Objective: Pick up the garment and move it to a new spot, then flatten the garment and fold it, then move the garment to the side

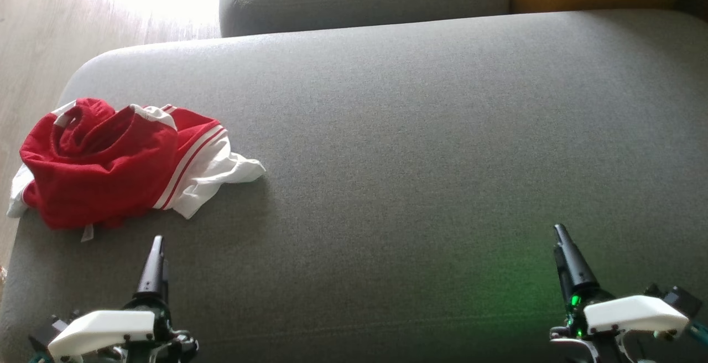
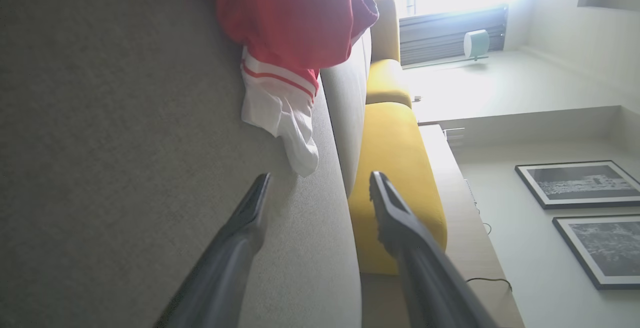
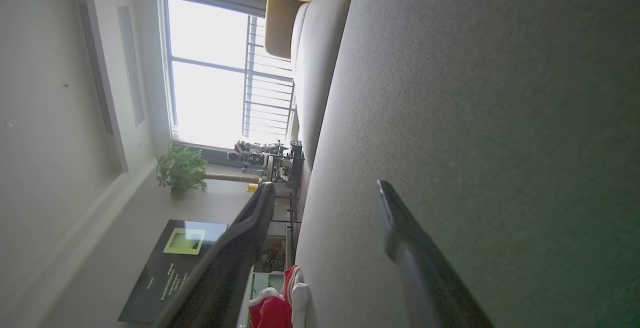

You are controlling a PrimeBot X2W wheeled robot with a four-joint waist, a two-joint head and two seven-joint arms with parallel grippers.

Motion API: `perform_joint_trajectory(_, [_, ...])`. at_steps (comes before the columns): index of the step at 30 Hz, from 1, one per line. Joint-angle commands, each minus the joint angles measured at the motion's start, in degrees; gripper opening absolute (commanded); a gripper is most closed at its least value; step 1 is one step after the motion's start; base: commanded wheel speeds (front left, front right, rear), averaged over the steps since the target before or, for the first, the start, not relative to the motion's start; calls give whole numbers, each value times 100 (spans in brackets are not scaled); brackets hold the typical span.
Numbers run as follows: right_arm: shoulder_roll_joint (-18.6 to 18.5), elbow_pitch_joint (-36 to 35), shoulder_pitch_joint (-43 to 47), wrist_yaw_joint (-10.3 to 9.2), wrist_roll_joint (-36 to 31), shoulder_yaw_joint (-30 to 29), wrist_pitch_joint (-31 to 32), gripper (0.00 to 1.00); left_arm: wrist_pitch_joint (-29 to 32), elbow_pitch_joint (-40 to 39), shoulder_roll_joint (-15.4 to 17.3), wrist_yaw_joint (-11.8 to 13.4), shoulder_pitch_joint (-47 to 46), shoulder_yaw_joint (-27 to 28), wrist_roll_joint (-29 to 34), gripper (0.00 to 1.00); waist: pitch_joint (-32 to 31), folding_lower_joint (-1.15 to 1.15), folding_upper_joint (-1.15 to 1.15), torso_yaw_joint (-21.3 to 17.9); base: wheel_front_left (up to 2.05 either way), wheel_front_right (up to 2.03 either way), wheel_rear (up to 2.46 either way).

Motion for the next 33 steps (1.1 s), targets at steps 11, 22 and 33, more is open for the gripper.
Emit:
perform_joint_trajectory(11, [-29,-450,-262,0,-1508,63,-224,100,-217,-513,61,336,-145,-3,1159,100,2,0,0,1,0,0,0])
perform_joint_trajectory(22, [-37,-586,-298,0,-2688,-501,-410,100,-401,-794,72,597,-88,-126,2023,100,13,0,0,15,0,0,0])
perform_joint_trajectory(33, [-46,-696,-382,0,-3417,-268,-613,100,-602,-995,83,799,-56,-211,2938,100,30,0,0,17,0,0,0])
